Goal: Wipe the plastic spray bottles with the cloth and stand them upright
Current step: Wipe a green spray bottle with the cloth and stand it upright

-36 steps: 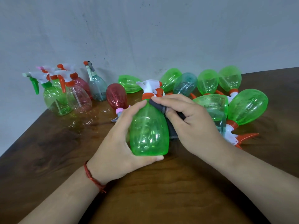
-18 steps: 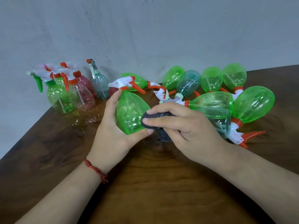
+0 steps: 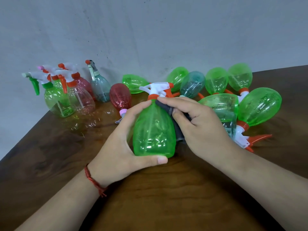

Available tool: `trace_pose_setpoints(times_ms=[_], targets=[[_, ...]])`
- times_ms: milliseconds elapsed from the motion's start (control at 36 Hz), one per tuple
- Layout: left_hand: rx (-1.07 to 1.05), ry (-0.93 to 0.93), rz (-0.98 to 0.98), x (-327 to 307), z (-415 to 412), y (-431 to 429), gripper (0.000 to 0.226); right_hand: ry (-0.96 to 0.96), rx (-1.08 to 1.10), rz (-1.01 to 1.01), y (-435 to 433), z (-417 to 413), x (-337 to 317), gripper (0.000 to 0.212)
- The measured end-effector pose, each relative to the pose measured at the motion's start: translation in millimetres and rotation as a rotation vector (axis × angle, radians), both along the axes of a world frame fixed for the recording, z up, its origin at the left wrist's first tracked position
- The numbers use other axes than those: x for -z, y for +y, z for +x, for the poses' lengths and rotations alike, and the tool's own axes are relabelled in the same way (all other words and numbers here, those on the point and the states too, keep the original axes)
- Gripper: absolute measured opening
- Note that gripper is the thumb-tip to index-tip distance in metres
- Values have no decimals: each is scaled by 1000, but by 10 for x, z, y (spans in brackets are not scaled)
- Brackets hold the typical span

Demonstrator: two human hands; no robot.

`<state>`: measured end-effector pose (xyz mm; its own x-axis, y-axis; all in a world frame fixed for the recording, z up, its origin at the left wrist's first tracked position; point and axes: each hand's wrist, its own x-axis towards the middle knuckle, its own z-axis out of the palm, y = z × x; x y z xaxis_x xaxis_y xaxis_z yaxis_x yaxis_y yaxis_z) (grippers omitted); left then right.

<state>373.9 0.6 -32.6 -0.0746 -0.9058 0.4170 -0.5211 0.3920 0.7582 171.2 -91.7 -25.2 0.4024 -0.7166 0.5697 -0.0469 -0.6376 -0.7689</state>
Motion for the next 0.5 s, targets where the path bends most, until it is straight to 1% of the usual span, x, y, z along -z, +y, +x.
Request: trace_pose_setpoints(times_ms=[28,83,167,194,222,250,333,389,444,500], targets=[[17,2,24,-5,5,9,115,-2,15,-10,-6,-5,1,39],[34,-52,50,-22,2,20,115,0,35,-33,-12,-9,18,38],[19,-187,26,-30,-47,-31,112,19,41,-55,1,2,53,37],[3,-232,8,-65,-92,-78,107,36,55,-89,1,6,57,38],[-35,-225,7,-96,-128,-115,99,52,67,-124,-2,5,55,38],[-98,-178,44,-148,-164,-109,94,60,72,-146,-8,3,48,38],[-141,-225,-36,-81,-127,-9,118,87,38,-190,-19,-6,17,41],[-215,-206,-51,2,-34,50,119,117,20,-257,-8,-9,15,42],[-297,-121,-99,-3,-24,1,118,140,2,-325,8,-21,20,42],[-373,-43,-82,-25,-18,-34,116,168,-20,-381,31,-26,22,41]])
